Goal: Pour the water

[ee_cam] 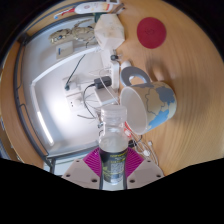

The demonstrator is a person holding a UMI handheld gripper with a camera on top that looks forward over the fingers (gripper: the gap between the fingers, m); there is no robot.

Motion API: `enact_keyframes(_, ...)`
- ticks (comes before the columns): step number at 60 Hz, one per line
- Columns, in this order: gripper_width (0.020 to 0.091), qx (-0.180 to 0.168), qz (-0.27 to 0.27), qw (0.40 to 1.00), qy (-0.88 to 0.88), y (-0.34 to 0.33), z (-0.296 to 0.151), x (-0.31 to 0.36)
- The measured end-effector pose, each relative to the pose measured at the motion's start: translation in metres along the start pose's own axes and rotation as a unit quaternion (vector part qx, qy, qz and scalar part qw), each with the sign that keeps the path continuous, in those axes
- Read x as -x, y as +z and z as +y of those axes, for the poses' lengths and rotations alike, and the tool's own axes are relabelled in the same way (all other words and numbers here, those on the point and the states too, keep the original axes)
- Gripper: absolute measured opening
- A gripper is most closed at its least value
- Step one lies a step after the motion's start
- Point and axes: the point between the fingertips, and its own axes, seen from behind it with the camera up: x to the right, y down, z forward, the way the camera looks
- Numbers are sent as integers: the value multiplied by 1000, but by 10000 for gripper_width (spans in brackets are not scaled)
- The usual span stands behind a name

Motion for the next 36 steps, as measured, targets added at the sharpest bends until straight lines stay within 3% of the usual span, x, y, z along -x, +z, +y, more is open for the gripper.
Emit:
enact_keyframes(13,265,26,19,996,82,5,10,-3)
enact_keyframes(23,264,24,19,998,57,-2,9,6)
enact_keyframes(29,266,18,13,999,-25,-14,6,27)
enact_keyframes(36,263,11,7,972,-235,-34,-4,61)
